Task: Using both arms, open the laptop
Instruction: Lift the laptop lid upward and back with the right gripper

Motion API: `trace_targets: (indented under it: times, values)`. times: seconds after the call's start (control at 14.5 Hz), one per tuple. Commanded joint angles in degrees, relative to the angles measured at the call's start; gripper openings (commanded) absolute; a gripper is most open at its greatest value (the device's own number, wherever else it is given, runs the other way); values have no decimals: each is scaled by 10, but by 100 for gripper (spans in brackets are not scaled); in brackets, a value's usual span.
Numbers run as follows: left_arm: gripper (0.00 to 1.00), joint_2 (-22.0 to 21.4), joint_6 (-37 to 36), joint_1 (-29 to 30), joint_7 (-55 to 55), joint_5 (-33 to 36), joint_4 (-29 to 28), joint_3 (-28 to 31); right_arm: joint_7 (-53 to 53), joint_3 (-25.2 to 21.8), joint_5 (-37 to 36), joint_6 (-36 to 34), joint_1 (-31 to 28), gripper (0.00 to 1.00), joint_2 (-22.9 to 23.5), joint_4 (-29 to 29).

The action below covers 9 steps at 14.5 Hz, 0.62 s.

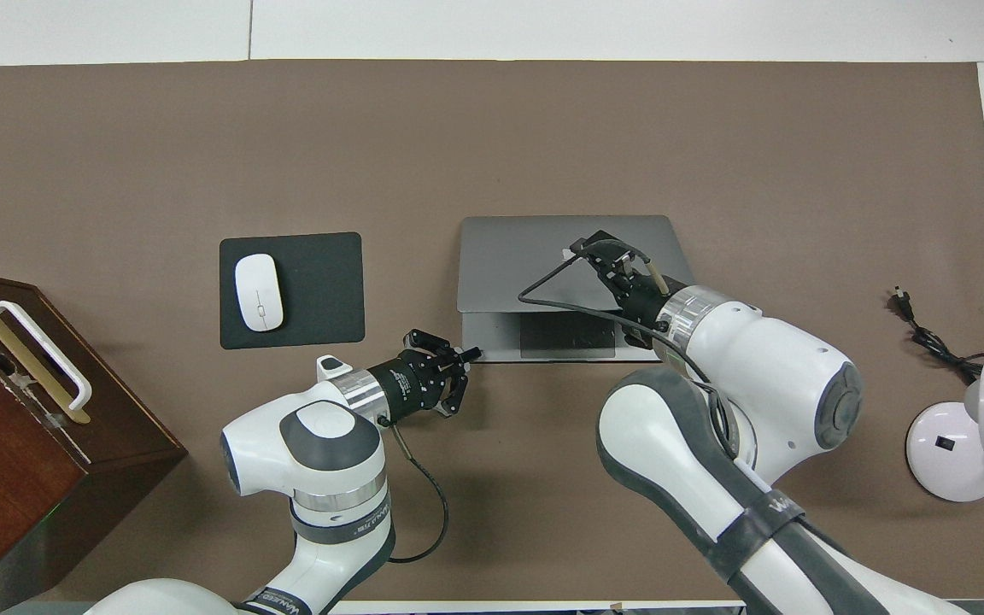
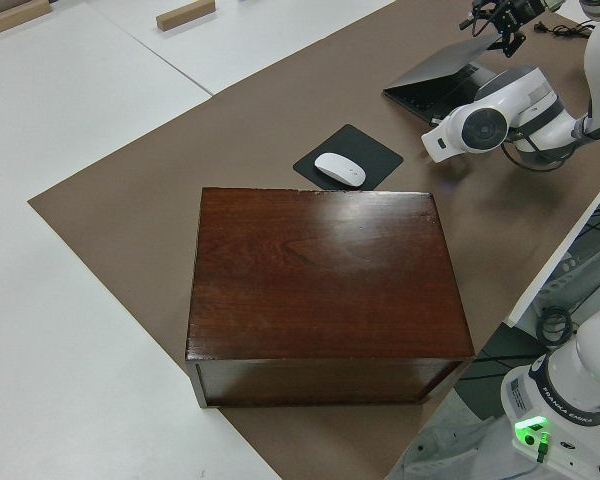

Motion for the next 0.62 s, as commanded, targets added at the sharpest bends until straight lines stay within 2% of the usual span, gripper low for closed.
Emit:
trace_targets:
  times: [0.0, 0.55]
  values:
    - [0, 26, 11, -9, 18, -16, 15, 7, -39, -7, 0, -3, -14, 100, 31, 42]
    - [0, 26, 11, -9, 18, -16, 15, 7, -77, -35, -2, -30, -14, 100, 30, 78]
